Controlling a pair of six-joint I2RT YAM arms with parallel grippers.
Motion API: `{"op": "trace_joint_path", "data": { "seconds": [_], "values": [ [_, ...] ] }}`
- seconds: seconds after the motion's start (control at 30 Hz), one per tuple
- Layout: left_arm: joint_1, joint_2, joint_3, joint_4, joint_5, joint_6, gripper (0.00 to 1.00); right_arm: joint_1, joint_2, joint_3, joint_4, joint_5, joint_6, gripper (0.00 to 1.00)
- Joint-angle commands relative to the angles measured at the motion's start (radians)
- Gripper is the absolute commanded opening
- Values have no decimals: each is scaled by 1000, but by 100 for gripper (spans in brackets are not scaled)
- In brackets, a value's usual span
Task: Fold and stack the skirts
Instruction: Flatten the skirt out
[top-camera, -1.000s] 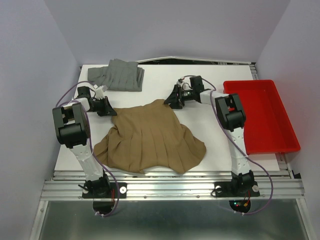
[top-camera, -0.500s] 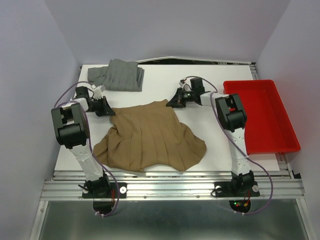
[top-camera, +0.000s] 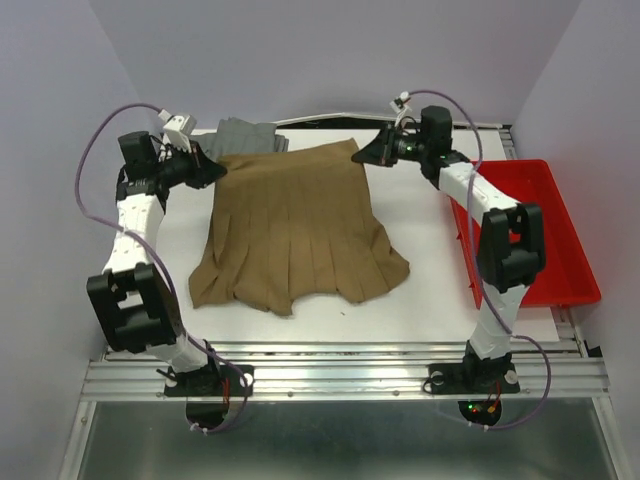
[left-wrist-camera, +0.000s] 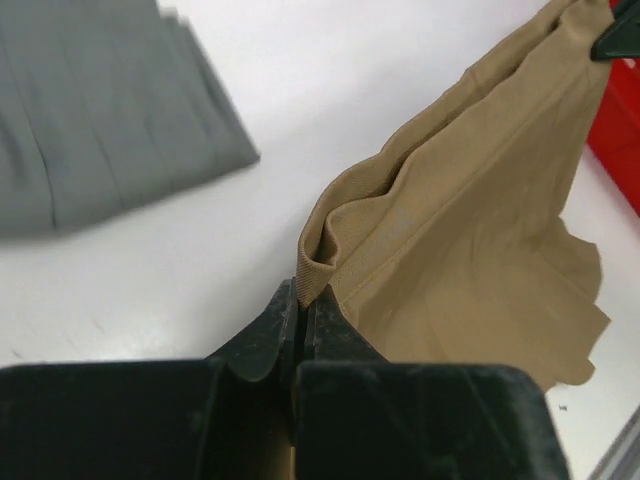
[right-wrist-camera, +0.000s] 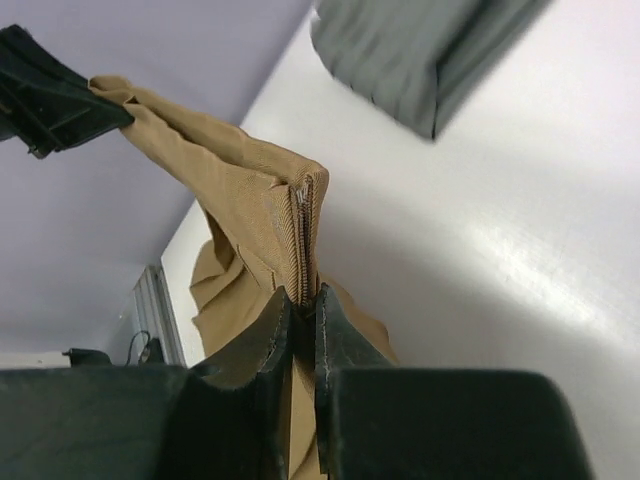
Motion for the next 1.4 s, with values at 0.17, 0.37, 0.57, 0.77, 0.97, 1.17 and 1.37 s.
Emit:
{"op": "trace_joint_path", "data": {
  "seconds": [0.17, 0.37, 0.57, 0.77, 0.97, 1.17, 1.37],
  "values": [
    [-31, -249, 139, 310, 7, -89, 0, -108, -266, 187, 22, 100, -187, 1],
    [-65, -359, 113, 362, 8, -86, 0, -108, -389, 187, 14, 157, -222, 1],
    [-77, -511, -7, 391, -1, -83, 0, -108, -536, 84, -36, 169, -300, 1],
    [-77, -671, -59, 374, 11, -130, 0, -108, -678, 60, -159, 179, -308, 1],
    [-77, -824, -102, 305, 34, -138, 0, -108, -827, 2, -242, 183, -301, 1],
    [-76, -837, -151, 285, -13, -170, 0, -108, -814, 0, -287, 214, -313, 1],
    [-79, -693, -134, 307, -29, -215, 0, -108, -728, -6, -247, 252, -319, 1]
  ]
}}
